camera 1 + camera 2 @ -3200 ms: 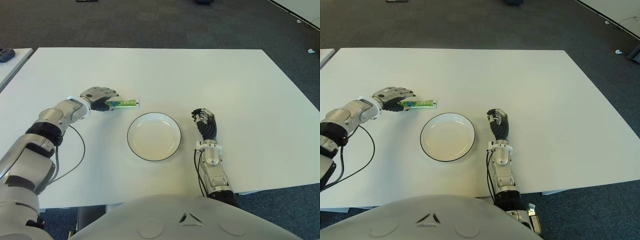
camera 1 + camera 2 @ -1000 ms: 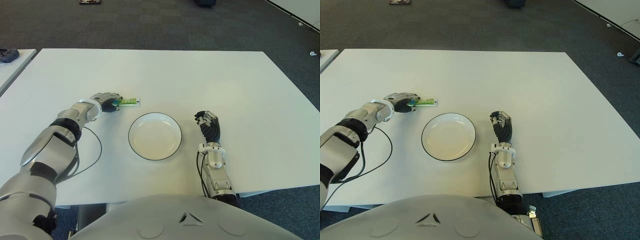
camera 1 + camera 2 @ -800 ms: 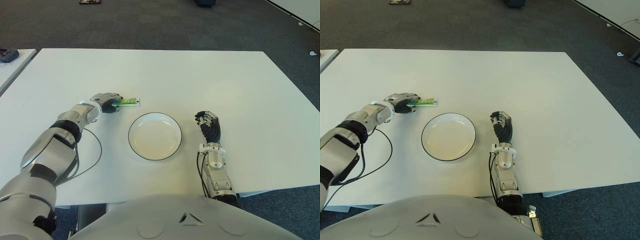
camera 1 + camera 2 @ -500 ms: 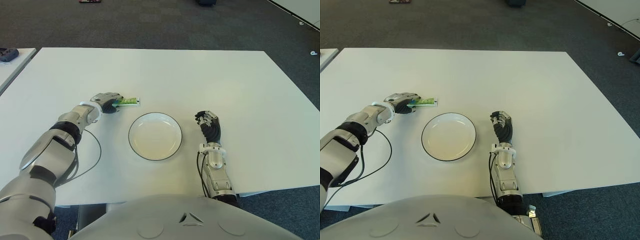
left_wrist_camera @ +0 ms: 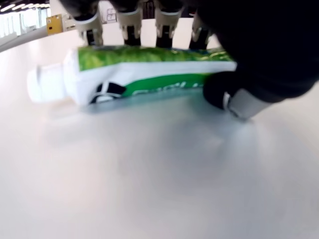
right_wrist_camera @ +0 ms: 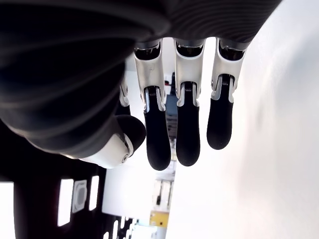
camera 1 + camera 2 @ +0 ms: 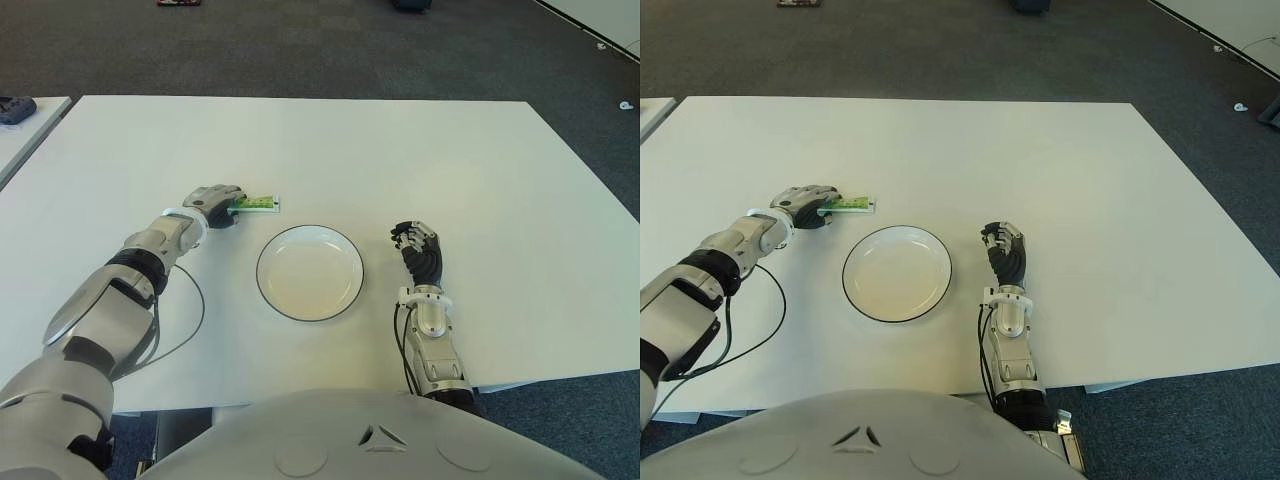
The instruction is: Put the toothpaste on the table into the plate.
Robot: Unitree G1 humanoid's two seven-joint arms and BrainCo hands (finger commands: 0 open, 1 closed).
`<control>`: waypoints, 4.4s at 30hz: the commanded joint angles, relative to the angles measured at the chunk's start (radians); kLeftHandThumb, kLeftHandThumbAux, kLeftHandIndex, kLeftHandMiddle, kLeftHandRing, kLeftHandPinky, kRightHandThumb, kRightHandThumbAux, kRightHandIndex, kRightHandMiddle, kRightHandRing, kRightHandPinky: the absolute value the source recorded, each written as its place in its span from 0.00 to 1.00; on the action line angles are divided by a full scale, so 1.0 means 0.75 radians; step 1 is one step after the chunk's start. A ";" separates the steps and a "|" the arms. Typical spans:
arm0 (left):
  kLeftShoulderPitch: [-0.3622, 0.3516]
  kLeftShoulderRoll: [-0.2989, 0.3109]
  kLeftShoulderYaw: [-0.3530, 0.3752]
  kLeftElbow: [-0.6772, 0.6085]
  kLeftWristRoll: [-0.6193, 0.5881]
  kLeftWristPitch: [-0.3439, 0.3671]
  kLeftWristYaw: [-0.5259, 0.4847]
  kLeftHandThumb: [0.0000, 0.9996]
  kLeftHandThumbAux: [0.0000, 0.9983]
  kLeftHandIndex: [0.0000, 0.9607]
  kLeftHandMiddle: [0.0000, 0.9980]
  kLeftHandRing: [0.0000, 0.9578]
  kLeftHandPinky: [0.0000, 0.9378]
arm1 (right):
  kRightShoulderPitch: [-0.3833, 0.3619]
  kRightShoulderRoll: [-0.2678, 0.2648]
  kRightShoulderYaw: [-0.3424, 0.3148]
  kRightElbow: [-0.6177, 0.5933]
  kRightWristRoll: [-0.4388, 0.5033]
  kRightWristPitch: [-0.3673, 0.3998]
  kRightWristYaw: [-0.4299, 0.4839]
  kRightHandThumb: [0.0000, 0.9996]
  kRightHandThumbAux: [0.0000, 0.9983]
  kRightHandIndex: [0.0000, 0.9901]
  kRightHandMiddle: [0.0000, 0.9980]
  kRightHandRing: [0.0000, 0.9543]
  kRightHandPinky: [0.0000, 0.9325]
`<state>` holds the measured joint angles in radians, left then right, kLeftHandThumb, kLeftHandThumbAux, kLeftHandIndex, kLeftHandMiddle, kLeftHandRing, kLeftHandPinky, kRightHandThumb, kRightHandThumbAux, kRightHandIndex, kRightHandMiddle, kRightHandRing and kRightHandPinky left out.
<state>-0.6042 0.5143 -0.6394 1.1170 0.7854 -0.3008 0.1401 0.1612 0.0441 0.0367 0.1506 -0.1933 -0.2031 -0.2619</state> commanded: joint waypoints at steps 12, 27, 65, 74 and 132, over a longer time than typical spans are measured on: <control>0.109 -0.062 0.048 -0.046 -0.071 0.034 -0.046 0.82 0.67 0.41 0.51 0.59 0.62 | 0.009 0.004 -0.014 -0.002 0.020 -0.003 0.008 0.71 0.73 0.43 0.49 0.49 0.49; 0.138 -0.070 0.084 -0.066 -0.118 0.014 -0.026 0.84 0.67 0.43 0.57 0.72 0.73 | 0.013 0.002 -0.022 -0.011 0.014 -0.003 0.012 0.71 0.73 0.43 0.49 0.49 0.50; 0.125 -0.072 0.213 0.001 -0.237 -0.102 0.051 0.84 0.68 0.43 0.59 0.77 0.74 | 0.013 0.003 -0.025 -0.021 0.011 0.002 0.013 0.71 0.73 0.43 0.49 0.49 0.50; 0.118 -0.019 0.295 -0.097 -0.312 -0.200 -0.022 0.84 0.68 0.42 0.59 0.77 0.73 | 0.003 -0.003 -0.027 -0.004 0.013 -0.009 0.016 0.71 0.73 0.43 0.48 0.49 0.49; 0.495 0.227 0.518 -1.413 -0.294 -0.109 -0.553 0.84 0.67 0.43 0.57 0.71 0.69 | -0.031 0.000 -0.018 0.049 0.010 -0.057 0.016 0.71 0.73 0.43 0.48 0.48 0.49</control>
<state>-0.2407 0.6476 -0.2527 0.0232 0.5139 -0.4086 -0.2513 0.1449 0.0395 0.0211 0.1826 -0.1893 -0.2414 -0.2498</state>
